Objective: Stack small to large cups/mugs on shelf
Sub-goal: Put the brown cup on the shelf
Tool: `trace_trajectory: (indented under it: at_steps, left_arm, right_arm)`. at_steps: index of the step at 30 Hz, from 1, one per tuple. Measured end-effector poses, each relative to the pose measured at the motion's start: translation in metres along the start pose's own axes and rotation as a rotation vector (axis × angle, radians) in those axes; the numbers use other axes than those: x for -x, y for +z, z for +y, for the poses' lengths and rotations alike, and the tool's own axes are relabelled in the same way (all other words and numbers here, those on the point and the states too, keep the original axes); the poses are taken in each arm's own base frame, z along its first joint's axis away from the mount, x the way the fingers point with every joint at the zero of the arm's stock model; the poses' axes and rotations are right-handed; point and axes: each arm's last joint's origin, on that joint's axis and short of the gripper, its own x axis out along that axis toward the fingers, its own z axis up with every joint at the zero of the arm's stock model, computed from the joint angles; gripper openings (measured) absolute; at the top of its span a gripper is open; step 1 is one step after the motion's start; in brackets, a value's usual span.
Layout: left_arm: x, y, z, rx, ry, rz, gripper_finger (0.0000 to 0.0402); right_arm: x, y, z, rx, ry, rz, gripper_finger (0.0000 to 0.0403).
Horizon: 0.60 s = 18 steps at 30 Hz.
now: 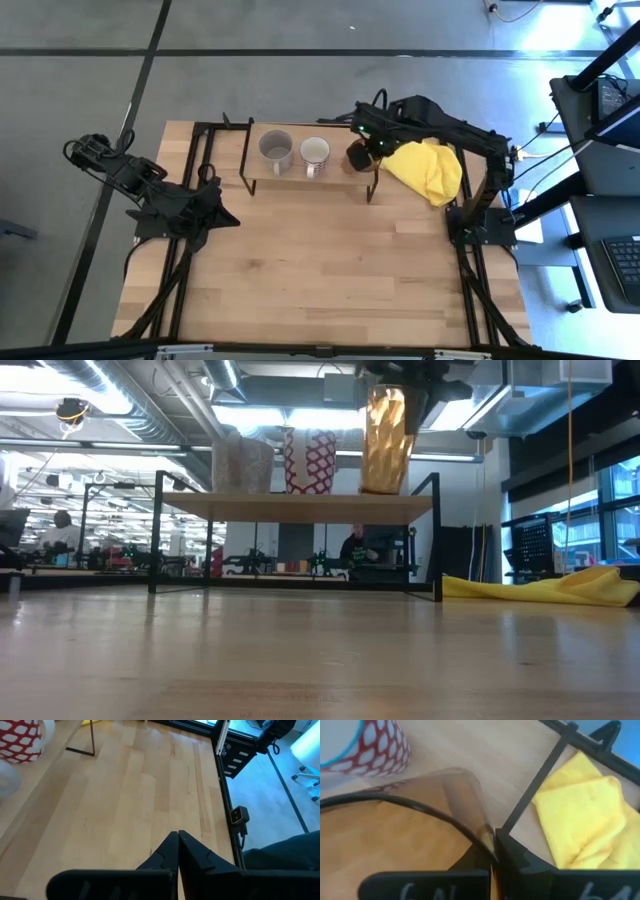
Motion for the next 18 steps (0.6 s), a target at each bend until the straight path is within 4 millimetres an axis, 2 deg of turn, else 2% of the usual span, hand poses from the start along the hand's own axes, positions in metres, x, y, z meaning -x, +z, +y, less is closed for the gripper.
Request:
trace_trajectory:
  at_steps: [4, 8, 13, 18]
  left_arm:
    - [0.0, 0.0, 0.0, -0.008, -0.001, 0.001, 0.0]
    - [0.0, 0.0, 0.0, -0.027, -0.003, 0.002, 0.0]
    - [0.0, -0.001, 0.001, -0.032, 0.004, 0.014, 0.0]
    - [0.0, -0.002, 0.001, -0.034, 0.007, 0.018, 0.0]
  right_arm:
    - [-0.005, 0.002, -0.005, -0.017, -0.01, 0.013, 0.0013]
    - [0.004, 0.005, -0.005, -0.023, -0.004, -0.012, 0.0018]
    - [0.025, 0.009, -0.007, -0.038, 0.05, -0.079, 0.0015]
    - [0.025, 0.01, -0.007, -0.04, 0.054, -0.081, 0.0022]
